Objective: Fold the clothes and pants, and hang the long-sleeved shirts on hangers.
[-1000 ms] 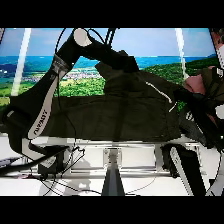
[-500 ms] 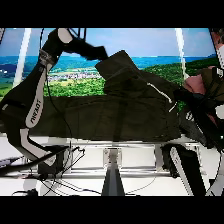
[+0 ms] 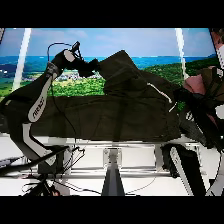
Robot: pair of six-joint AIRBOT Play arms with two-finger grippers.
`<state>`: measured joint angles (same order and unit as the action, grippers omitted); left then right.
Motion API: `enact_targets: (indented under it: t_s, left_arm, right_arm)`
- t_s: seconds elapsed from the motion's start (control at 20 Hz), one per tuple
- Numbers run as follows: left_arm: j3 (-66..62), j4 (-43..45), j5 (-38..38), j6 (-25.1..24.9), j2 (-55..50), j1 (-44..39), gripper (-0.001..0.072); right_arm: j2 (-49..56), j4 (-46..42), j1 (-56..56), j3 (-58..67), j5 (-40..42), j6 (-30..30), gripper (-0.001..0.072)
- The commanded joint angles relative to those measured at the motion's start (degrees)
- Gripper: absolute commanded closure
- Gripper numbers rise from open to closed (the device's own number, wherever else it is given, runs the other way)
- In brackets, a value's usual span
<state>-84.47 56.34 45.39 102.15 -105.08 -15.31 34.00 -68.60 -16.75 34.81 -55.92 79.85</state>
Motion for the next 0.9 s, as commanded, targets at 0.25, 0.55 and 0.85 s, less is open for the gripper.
enact_targets:
  t_s: [0.25, 0.55, 0.85]
  left_arm:
    - [0.92, -3.02, -19.63, 7.54, -4.26, -4.17, 0.0244]
    - [0.70, -2.80, -22.69, 4.09, -3.93, -4.52, 0.0684]
    - [0.70, 10.86, -34.71, -10.25, 9.11, -3.54, 0.0685]
  right_arm:
    - [0.00, -0.02, 0.02, 0.07, 0.02, -0.02, 0.0079]
    - [0.00, -0.52, 0.00, 0.07, 0.04, -0.02, 0.0080]
    - [0.00, -2.43, 0.00, 0.04, 2.73, -0.02, 0.0079]
